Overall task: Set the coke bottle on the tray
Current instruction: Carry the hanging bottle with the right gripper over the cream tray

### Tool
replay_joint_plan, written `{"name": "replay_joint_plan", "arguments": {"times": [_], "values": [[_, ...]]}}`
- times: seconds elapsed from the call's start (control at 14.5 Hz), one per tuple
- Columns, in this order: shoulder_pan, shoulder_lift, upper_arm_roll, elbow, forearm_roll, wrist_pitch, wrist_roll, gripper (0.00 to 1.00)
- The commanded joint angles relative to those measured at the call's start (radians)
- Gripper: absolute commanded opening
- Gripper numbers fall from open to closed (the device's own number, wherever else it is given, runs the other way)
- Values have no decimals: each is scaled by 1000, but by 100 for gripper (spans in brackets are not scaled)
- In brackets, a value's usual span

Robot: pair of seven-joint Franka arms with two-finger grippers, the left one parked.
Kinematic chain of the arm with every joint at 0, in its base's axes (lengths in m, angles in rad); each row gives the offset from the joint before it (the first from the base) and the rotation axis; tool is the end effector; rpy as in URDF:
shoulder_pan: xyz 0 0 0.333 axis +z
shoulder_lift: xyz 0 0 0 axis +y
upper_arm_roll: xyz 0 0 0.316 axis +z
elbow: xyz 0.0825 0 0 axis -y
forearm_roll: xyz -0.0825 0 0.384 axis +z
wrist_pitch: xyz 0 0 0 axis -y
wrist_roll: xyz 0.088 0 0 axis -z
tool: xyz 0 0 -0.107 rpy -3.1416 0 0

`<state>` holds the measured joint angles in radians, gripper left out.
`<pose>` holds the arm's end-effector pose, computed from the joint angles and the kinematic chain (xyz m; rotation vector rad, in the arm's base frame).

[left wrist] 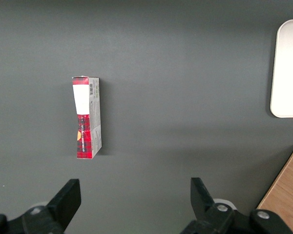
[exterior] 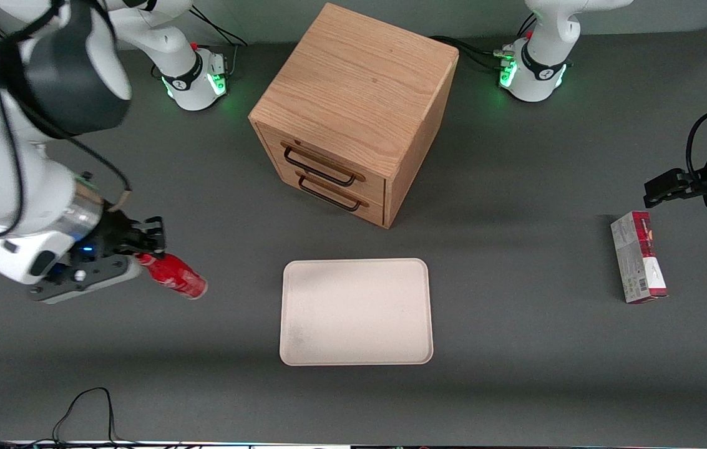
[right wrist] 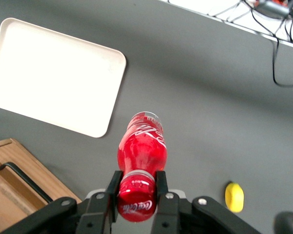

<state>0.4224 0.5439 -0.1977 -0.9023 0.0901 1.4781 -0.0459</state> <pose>0.6628 0.2090 0.5902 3.0951 0.4848 0.0643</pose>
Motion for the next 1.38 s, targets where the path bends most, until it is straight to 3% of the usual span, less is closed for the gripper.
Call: {"name": "replay_joint_plan", "arguments": {"times": [0.0,0.35,0.76,1.31], "values": [[91,43,0,68,-59,26,99,0],[130,106,43,69,-59,132,141,0],[111,197,129,69,-59,168,132,0],[95,344,129,66,-59,301,129,0]]}}
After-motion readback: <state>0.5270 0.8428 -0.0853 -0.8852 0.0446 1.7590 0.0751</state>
